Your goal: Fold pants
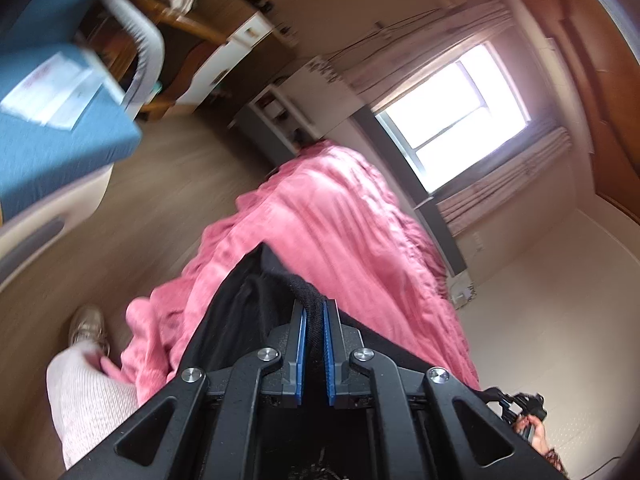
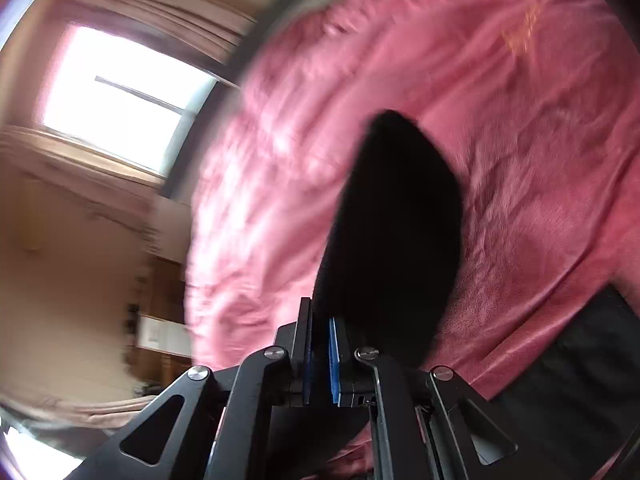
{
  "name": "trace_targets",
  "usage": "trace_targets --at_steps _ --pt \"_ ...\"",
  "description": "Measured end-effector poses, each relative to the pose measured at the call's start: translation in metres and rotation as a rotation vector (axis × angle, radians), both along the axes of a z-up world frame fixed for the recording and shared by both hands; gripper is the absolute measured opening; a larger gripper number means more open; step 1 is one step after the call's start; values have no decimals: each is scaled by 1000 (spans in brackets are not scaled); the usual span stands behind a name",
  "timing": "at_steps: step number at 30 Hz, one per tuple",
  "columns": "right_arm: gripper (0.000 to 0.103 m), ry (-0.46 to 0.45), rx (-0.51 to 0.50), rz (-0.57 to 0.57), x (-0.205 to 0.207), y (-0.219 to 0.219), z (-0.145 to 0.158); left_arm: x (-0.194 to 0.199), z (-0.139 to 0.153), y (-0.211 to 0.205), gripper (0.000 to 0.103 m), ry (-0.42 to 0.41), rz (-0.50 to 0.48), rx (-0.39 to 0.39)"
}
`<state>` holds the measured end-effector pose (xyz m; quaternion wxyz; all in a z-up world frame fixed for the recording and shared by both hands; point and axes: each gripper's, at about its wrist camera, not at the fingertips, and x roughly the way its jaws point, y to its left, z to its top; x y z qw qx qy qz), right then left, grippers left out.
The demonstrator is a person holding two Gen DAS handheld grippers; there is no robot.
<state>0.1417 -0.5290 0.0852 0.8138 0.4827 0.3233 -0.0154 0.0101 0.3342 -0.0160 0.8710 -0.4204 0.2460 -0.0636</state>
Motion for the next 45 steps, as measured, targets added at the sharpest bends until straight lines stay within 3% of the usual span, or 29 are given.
trace_targets --at_steps 4,9,13,18,20,22,23,24,26,27,28,32,35,38,41,43,45 --pt "7 -89 -1 13 -62 -5 -17 -16 5 5 7 -13 -10 21" --pt "7 -10 24 -36 -135 -7 -81 -40 -16 6 7 68 -27 40" --pt "7 93 23 -72 -162 -6 -132 -50 -47 5 7 150 -8 -10" --pt "12 69 143 -137 -175 -18 -156 -56 -63 5 7 153 34 -88" --pt "23 24 150 -149 -176 -21 -152 -56 -60 2 7 142 37 -77" --pt "58 -17 148 -192 -179 -22 -147 -53 -56 -1 7 139 35 -59" --pt "61 -29 141 -225 -178 -27 -143 -51 -54 -2 8 140 37 -53" --pt "60 -21 130 -249 -177 -31 -141 -49 -54 -1 7 141 40 -55" --pt "43 27 121 -267 -166 -40 -141 -47 -55 0 7 144 47 -66" --pt "16 39 120 -258 -161 -43 -139 -45 -54 1 7 146 50 -72" --pt "8 48 103 -246 -156 -45 -133 -43 -53 3 7 146 55 -78" --pt "7 -50 31 -232 -163 -42 -91 -47 -39 13 7 88 84 -122" --pt "7 -81 -24 -235 -177 -37 -74 -55 -25 25 0 43 129 -113" --pt "7 22 -10 -256 -186 -42 -106 -62 -24 40 0 51 159 -105" --pt "9 159 40 -272 -194 -46 -150 -64 -36 45 0 79 158 -149" --pt "12 165 96 -304 -199 -45 -168 -64 -42 40 0 85 151 -168" --pt "17 145 145 -342 -200 -46 -168 -58 -40 31 3 95 136 -137"
